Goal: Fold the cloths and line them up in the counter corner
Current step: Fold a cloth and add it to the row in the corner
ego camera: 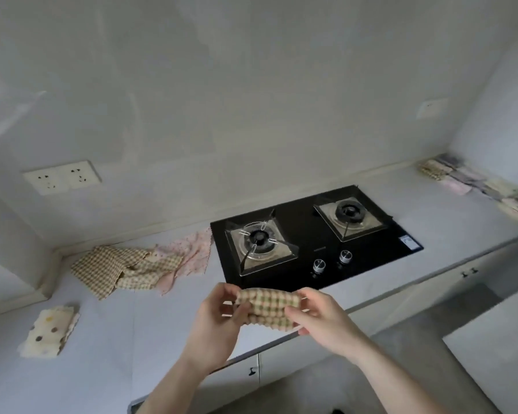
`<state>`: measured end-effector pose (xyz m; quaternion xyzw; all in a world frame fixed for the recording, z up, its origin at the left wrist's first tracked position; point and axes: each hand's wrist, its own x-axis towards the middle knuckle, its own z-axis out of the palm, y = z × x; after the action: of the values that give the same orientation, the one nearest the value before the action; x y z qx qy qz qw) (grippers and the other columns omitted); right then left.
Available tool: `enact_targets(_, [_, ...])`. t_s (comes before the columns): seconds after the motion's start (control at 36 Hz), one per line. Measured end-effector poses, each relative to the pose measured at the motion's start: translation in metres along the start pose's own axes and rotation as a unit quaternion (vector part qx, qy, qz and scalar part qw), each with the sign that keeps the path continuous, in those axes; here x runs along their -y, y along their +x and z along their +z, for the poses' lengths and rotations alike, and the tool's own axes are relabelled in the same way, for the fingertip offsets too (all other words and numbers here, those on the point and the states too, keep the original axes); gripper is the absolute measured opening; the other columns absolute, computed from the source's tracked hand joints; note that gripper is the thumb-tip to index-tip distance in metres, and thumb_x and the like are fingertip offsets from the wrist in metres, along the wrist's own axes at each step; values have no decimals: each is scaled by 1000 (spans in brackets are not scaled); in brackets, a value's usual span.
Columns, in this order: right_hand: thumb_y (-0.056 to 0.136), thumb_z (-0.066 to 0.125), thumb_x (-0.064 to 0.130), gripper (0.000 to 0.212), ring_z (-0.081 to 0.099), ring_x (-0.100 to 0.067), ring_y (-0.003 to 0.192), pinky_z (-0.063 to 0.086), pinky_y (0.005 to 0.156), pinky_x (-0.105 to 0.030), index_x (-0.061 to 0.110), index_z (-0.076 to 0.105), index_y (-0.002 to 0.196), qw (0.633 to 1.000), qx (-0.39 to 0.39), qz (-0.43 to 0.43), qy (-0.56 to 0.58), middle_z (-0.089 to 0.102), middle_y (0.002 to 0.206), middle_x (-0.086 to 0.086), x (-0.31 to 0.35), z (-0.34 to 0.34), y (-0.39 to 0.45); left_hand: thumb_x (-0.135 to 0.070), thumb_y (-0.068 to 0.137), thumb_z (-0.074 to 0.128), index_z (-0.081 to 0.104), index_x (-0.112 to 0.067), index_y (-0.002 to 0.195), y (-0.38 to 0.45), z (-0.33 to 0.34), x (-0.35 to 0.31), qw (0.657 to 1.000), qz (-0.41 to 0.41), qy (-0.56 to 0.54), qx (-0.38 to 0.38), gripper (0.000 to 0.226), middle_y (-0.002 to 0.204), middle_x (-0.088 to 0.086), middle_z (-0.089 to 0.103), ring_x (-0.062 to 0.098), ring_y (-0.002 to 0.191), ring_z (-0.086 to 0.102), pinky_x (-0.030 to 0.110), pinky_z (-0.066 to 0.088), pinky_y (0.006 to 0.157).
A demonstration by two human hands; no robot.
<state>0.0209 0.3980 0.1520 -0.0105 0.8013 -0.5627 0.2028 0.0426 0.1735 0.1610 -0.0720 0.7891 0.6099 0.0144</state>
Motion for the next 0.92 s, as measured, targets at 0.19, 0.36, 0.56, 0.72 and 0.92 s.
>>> enact_targets(0.19, [91,74,30,21,72,-8,94,62,78,-31,26,68,111,995,-93,-15,20,75,104,9,-6,-60,-17,5,91,67,62,-7,100,21,53,-47,997,41,-7,73,17,87,5,74,19,79,73,25,58,67])
enact_targets(0.36, [89,75,36,28,73,-8,92,63,80,-35,28,67,114,990,-138,-9,13,75,104,11,-28,-137,-27,-4,89,73,66,-13,103,44,127,-77,993,43,-26,105,18,94,3,76,21,88,73,33,61,80])
enact_targets(0.56, [89,76,26,18,74,-10,87,61,74,-28,21,71,106,982,-184,-11,29,77,96,8,-60,-261,-53,-15,92,73,71,-13,103,53,252,-125,988,29,-55,143,11,95,1,76,17,91,73,24,59,77])
enact_targets(0.72, [89,76,28,15,74,-13,84,59,72,-27,17,75,100,985,-169,19,32,78,92,5,-89,-356,-72,-14,94,71,71,-10,99,58,346,-154,988,64,-32,139,6,91,5,75,20,84,73,23,58,69])
enact_targets(0.92, [93,70,32,19,74,-15,82,57,73,-27,14,71,101,986,-156,42,44,78,89,2,-117,-428,-75,-29,94,70,70,-18,95,85,424,-176,984,55,49,161,11,86,-3,73,7,72,69,17,52,60])
